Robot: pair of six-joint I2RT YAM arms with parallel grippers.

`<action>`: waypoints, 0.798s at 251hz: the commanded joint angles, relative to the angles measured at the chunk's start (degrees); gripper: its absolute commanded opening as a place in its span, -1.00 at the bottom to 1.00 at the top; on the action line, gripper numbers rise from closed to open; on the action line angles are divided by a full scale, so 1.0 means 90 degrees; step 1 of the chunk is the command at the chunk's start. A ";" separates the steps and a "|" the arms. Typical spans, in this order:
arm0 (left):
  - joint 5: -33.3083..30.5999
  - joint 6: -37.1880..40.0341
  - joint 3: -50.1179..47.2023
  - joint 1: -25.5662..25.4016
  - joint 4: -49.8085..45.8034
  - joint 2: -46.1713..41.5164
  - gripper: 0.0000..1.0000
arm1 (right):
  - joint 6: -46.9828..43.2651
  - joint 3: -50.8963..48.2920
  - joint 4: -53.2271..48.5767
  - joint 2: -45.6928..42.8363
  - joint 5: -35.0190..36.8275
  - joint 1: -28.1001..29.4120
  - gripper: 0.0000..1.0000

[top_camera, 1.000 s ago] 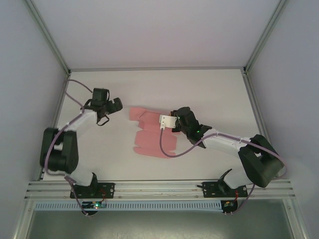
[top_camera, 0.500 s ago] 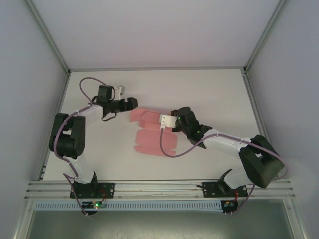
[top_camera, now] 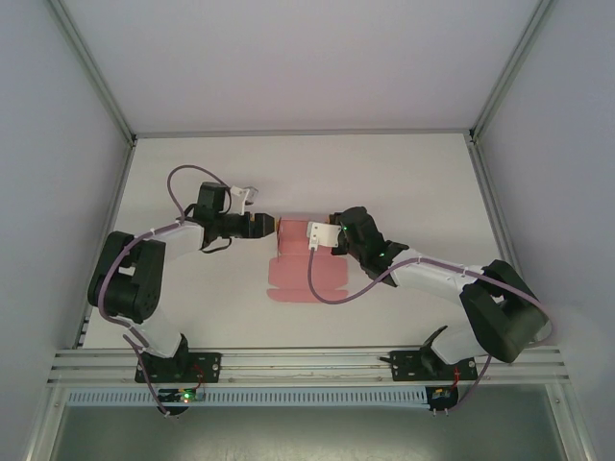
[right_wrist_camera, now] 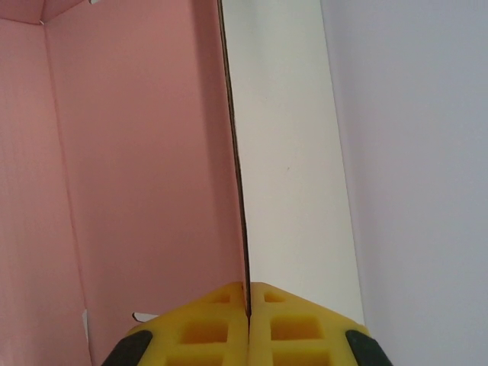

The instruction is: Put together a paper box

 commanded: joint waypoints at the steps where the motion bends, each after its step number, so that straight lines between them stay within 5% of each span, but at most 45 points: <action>1: -0.0049 0.0192 -0.0176 -0.0192 -0.0085 -0.0100 0.24 | -0.0103 -0.0228 0.0317 0.0010 0.0203 0.0050 -1.00; 48: -0.0306 0.0281 -0.0418 -0.0310 -0.0096 -0.0076 0.19 | -0.0716 -0.0533 0.0886 0.0430 0.1179 0.0264 -1.00; 105: 0.0217 0.0592 -0.0465 -0.0583 0.0179 0.0049 0.05 | -0.0996 -0.0707 0.1355 0.0768 0.1855 0.0656 -1.00; 200: 0.0699 0.0475 -0.0301 -0.0756 0.0768 0.0108 0.06 | -0.1101 -0.0795 0.1339 0.0412 0.2046 0.0882 -1.00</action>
